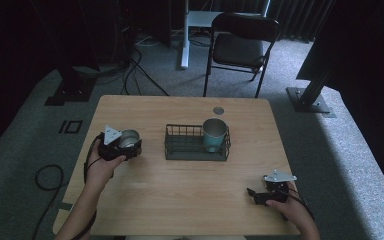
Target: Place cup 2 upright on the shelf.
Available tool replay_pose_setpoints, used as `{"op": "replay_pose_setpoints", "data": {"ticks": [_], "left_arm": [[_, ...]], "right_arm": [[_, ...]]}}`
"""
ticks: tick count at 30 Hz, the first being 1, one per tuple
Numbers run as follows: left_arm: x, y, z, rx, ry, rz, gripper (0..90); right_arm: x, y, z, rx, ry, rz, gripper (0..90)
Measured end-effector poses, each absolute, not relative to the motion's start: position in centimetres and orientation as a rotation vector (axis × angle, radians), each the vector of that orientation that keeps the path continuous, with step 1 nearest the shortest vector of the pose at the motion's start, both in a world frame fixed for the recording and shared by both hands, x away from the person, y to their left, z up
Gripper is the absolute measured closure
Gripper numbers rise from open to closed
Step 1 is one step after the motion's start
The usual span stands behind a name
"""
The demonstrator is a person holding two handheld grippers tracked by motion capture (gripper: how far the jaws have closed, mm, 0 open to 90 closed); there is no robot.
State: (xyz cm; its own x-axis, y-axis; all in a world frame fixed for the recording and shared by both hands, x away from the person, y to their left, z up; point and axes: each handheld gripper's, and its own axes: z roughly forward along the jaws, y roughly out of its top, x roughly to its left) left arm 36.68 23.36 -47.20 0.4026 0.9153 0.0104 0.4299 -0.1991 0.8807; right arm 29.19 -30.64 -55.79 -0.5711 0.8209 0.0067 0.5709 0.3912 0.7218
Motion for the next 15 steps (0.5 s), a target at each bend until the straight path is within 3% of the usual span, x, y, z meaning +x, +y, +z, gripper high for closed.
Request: {"op": "replay_pose_setpoints", "data": {"ticks": [15], "left_arm": [[37.1,21.9,-44.1,1.8,1.096,0.718,13.9]], "right_arm": [[29.2,-30.7,-55.8,1.207,2.304,0.987,11.0]]}}
